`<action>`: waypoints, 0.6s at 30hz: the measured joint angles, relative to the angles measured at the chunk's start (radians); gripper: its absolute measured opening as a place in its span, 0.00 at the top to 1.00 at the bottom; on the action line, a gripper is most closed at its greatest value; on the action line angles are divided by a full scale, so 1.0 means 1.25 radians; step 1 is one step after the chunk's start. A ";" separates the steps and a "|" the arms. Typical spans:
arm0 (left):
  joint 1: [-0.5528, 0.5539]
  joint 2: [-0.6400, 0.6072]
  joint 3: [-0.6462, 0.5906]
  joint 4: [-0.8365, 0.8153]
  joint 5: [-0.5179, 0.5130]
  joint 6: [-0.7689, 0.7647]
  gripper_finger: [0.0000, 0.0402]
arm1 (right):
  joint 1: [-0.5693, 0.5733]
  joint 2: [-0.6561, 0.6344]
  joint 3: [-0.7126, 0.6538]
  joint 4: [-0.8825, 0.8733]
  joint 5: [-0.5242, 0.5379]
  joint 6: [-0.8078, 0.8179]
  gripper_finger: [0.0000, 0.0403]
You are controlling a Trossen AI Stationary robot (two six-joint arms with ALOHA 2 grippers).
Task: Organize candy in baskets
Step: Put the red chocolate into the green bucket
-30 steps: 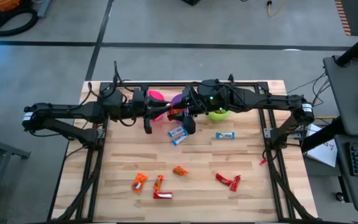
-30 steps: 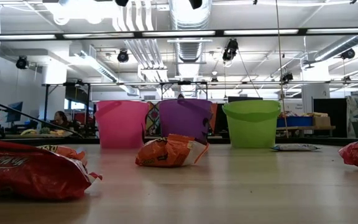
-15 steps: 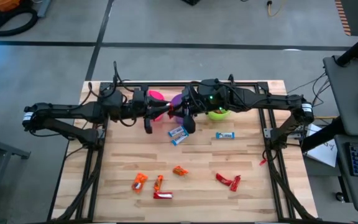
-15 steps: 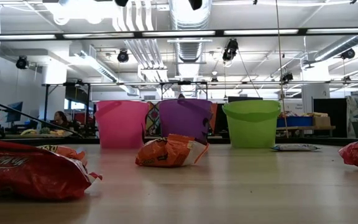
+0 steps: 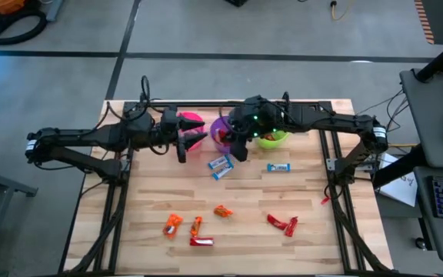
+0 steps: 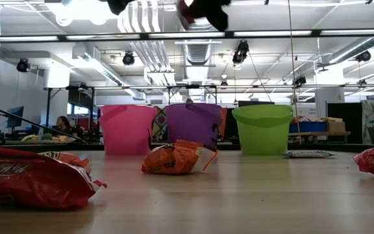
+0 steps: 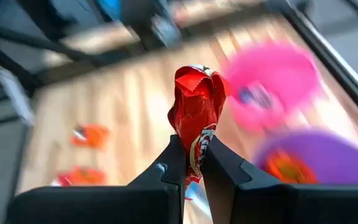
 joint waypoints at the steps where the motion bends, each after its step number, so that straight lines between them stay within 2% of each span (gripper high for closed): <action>1: 0.000 -0.005 0.000 -0.019 0.000 -0.003 0.53 | -0.012 0.000 0.000 -0.042 0.005 0.006 0.92; 7: 0.002 -0.027 0.005 -0.130 -0.037 -0.053 0.52 | -0.114 0.005 -0.001 -0.365 0.150 0.074 0.92; 10: 0.003 -0.029 0.005 -0.160 -0.066 -0.076 0.52 | -0.181 0.011 -0.020 -0.475 0.179 0.121 0.92; 18: 0.002 -0.026 0.005 -0.163 -0.070 -0.092 0.52 | -0.283 0.012 -0.075 -0.495 0.176 0.156 0.92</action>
